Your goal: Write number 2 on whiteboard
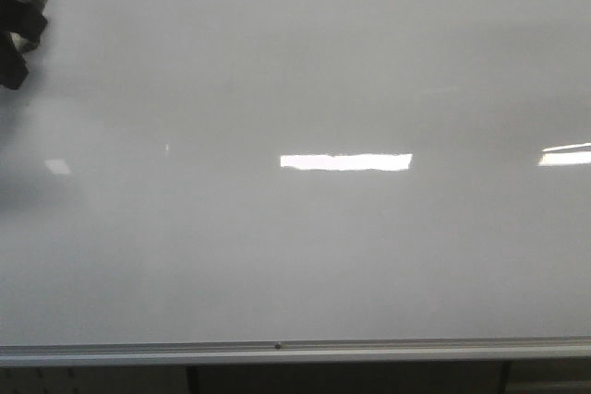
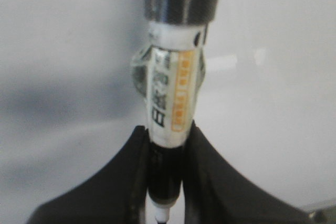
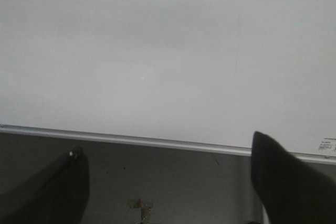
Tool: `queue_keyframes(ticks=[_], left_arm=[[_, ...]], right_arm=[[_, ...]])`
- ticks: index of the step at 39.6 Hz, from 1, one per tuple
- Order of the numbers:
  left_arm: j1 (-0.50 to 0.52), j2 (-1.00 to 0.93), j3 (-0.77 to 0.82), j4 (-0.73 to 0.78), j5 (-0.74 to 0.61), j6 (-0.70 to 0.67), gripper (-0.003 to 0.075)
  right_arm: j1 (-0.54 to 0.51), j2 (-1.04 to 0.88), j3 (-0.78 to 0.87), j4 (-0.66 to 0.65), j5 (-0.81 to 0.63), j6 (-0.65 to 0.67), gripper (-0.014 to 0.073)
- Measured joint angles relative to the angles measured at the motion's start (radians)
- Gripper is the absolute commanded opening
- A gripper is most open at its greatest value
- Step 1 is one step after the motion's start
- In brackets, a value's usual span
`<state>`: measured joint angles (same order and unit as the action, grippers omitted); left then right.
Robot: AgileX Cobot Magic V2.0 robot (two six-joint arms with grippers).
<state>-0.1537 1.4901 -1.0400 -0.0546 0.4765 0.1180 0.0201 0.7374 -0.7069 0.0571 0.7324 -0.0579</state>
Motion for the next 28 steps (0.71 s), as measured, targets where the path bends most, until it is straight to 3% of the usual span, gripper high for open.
queue_keyframes(ticks=[7, 14, 20, 28], left_arm=[[-0.045, -0.084, -0.080, -0.035, 0.303, 0.194, -0.0019], [-0.119, -0.126, -0.126, -0.123, 0.544, 0.401, -0.0019], [-0.222, -0.130, -0.142, -0.173, 0.657, 0.530, -0.0019], [-0.411, -0.130, -0.142, -0.225, 0.674, 0.659, -0.0019]], right_arm=[[0.045, 0.074, -0.110, 0.065, 0.120, -0.097, 0.0645], [0.131, 0.180, -0.226, 0.188, 0.219, -0.290, 0.0645], [0.251, 0.279, -0.320, 0.283, 0.290, -0.492, 0.0645], [0.483, 0.375, -0.443, 0.346, 0.334, -0.715, 0.0645]])
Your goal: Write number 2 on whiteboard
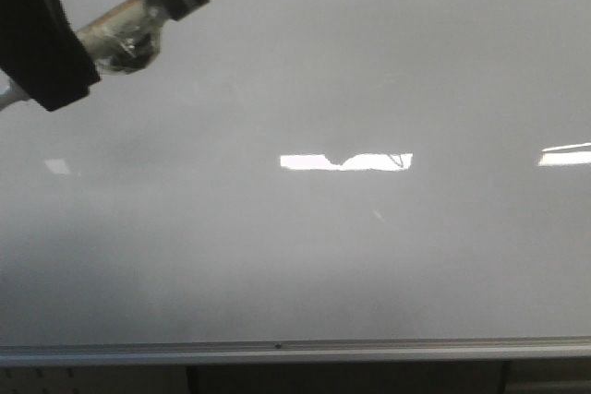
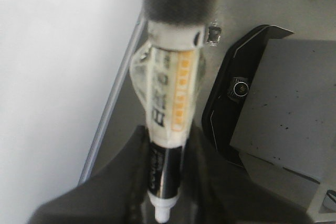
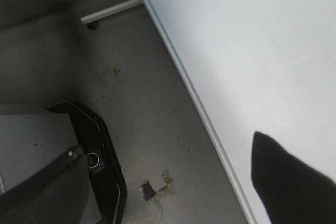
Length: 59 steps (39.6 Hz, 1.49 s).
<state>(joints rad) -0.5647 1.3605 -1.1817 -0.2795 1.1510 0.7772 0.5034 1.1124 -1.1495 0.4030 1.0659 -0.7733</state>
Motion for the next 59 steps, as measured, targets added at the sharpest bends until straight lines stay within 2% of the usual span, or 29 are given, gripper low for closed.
queue_keyframes(ticks=[6, 10, 25, 29, 36, 43, 51, 59], left_arm=[[-0.115, 0.000, 0.000, -0.004, 0.000, 0.011, -0.0019], [-0.159, 0.000, 0.000, -0.006, 0.000, 0.011, -0.0019], [-0.177, 0.000, 0.000, -0.007, -0.044, 0.013, -0.0019], [-0.177, 0.000, 0.000, -0.007, -0.045, 0.013, -0.0019], [-0.177, 0.000, 0.000, -0.007, -0.046, 0.013, -0.0019], [-0.177, 0.000, 0.000, -0.007, -0.044, 0.015, -0.0019], [-0.180, 0.000, 0.000, -0.011, -0.038, 0.026, -0.0019], [-0.180, 0.000, 0.000, -0.011, -0.038, 0.028, 0.0003]], right_arm=[[0.128, 0.077, -0.080, 0.002, 0.004, -0.033, 0.0645], [0.176, 0.138, -0.118, -0.007, 0.004, -0.036, 0.0645], [0.242, 0.278, -0.136, -0.010, -0.060, -0.041, 0.0638], [0.242, 0.289, -0.136, -0.010, -0.071, -0.043, 0.0565], [0.242, 0.293, -0.136, -0.010, -0.067, -0.043, 0.0332], [0.242, 0.293, -0.136, -0.012, -0.046, -0.043, 0.0171], [0.242, 0.293, -0.136, -0.016, -0.042, -0.043, 0.0032], [0.242, 0.293, -0.136, -0.016, -0.042, -0.043, -0.0019]])
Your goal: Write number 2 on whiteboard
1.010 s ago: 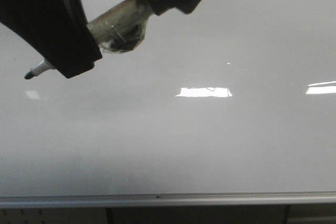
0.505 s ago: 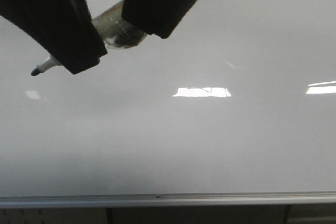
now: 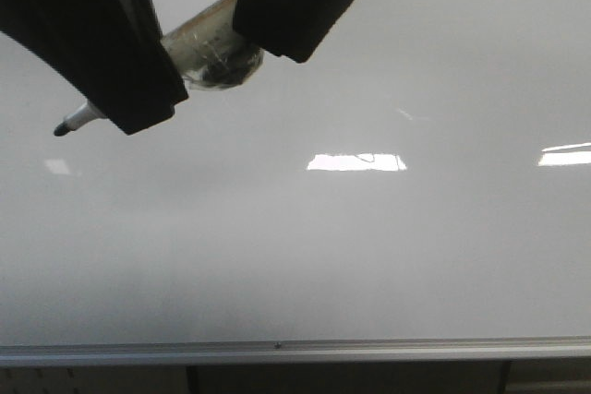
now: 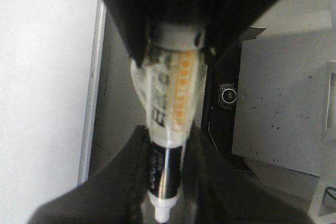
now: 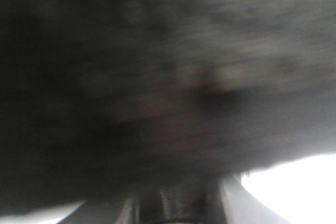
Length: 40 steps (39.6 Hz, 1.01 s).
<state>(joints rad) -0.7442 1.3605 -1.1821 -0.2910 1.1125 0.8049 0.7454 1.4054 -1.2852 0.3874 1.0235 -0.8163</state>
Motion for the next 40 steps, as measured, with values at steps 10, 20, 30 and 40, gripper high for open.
queue_keyframes(ticks=[10, 20, 30, 40], left_arm=[[0.000, 0.000, 0.000, -0.002, -0.007, -0.002, 0.0421], [0.000, 0.000, 0.000, -0.002, -0.033, -0.017, 0.0579], [0.002, -0.028, 0.000, 0.026, -0.015, -0.077, 0.0579], [0.133, -0.191, 0.023, 0.035, 0.013, -0.113, 0.0579]], right_arm=[[0.000, 0.000, -0.002, 0.000, 0.000, 0.000, -0.0019], [0.000, 0.000, -0.002, 0.002, 0.012, 0.000, -0.0019], [0.000, 0.000, -0.002, 0.004, 0.013, 0.000, -0.0019], [-0.027, -0.054, -0.002, -0.018, 0.046, 0.007, -0.0019]])
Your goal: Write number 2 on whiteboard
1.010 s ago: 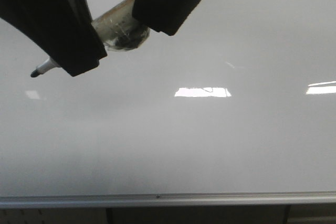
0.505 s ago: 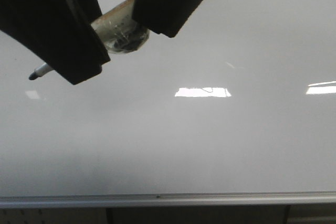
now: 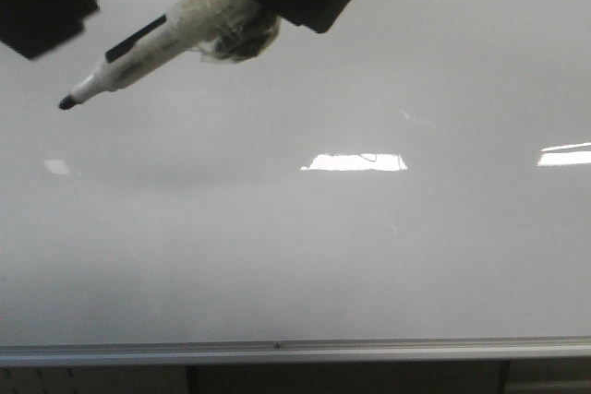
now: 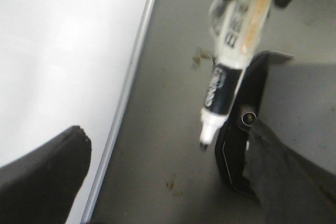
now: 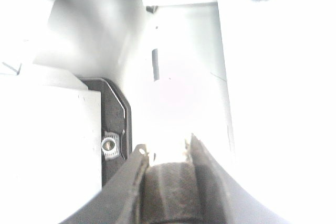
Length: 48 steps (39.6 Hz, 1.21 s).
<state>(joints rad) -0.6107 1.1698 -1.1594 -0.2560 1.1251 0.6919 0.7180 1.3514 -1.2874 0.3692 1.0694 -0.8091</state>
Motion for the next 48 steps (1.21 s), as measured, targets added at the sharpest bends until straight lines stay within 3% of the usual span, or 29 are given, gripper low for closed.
queue_keyframes(ticks=[12, 22, 38, 48], left_arm=[[0.292, -0.242, 0.146, -0.049, -0.064, -0.027, 0.0575], [0.487, -0.318, 0.252, -0.077, -0.115, -0.176, 0.0571], [0.508, -0.319, 0.274, -0.113, -0.145, -0.191, 0.0564], [0.508, -0.319, 0.274, -0.113, -0.154, -0.191, 0.0564]], right_arm=[[-0.158, -0.132, 0.013, -0.065, 0.088, 0.140, -0.0019], [-0.322, -0.322, 0.121, -0.158, 0.092, 0.385, -0.0019], [-0.447, -0.711, 0.458, -0.208, -0.089, 0.613, -0.0019], [-0.461, -0.781, 0.635, -0.320, -0.265, 0.757, -0.0018]])
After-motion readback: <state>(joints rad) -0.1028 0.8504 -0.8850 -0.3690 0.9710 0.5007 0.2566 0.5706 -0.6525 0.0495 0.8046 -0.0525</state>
